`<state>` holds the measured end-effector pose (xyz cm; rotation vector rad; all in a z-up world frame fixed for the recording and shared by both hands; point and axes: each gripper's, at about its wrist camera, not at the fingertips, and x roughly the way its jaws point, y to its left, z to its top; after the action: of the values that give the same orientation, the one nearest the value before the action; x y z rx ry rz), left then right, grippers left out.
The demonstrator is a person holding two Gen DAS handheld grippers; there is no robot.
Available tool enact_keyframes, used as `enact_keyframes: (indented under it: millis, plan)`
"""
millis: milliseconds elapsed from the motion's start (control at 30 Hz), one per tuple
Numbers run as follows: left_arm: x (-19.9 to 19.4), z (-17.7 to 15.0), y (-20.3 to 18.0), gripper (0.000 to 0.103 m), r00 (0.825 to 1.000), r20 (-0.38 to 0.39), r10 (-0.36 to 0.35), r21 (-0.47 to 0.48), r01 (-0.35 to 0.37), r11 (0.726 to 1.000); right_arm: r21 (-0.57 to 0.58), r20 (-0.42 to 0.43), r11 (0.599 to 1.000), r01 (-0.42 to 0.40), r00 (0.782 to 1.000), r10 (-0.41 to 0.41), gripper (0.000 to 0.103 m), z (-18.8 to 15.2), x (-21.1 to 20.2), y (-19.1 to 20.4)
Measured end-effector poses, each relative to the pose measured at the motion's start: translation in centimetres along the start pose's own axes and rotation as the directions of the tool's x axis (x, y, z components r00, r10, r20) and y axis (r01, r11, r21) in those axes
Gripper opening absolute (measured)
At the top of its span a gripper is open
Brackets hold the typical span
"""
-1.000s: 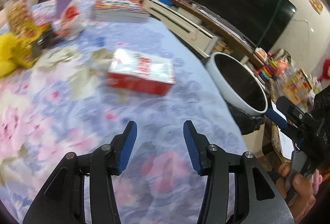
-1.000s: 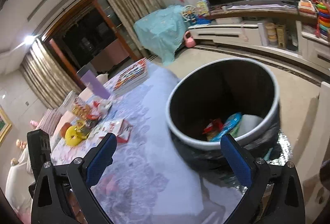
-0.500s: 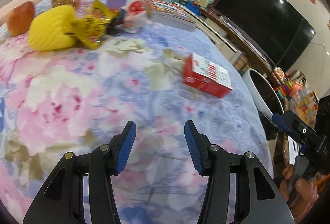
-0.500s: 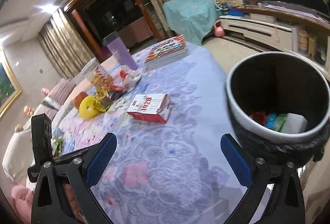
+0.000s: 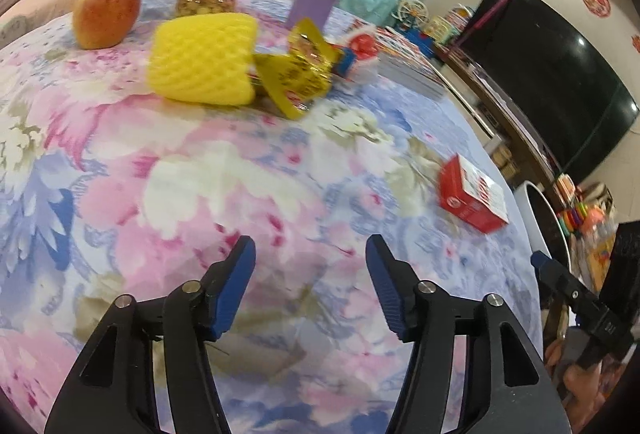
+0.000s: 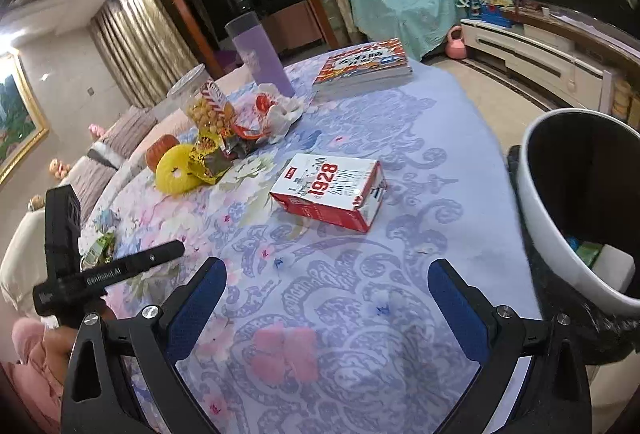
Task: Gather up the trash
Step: 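Move both open tools back over the table toward the foam net and milk carton, then grasp the yellow foam net with left tool while right tool grasps the white milk carton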
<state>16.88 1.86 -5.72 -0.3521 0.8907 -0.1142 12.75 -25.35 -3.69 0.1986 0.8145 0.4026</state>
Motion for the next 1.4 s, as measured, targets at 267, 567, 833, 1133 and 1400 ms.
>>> enact_keyframes:
  millis: [267,567,833,1133,1400]
  plan:
    - [0.2,2.2,2.5,0.07,0.999,0.027,0.038,-0.032,-0.037,0.999,-0.08,-0.036,0.997,0.02,0.999,-0.023,0.102,1.1,1.8,0.6]
    - [0.6,5.7,5.3,0.079,0.996,0.043,0.082,0.024,-0.083,0.996,-0.247,-0.087,0.967,0.058,0.993,-0.082,0.102,2.9,4.2,1.4]
    - [2.3,8.4,7.6,0.081,0.998,-0.001,0.055,0.093,-0.055,0.994,-0.321,-0.139,0.946,0.038,0.987,-0.086,0.102,4.3,6.5,1.3]
    - [2.9,9.3,6.6,0.028,0.999,0.018,-0.041,0.149,0.038,0.988,-0.309,-0.159,0.951,-0.005,0.986,-0.047,0.099,4.7,7.9,1.4]
    - [1.0,7.1,4.9,0.009,0.997,0.038,-0.068,0.166,0.06,0.984,-0.25,-0.139,0.968,-0.002,0.99,-0.034,0.063,3.3,6.6,1.7]
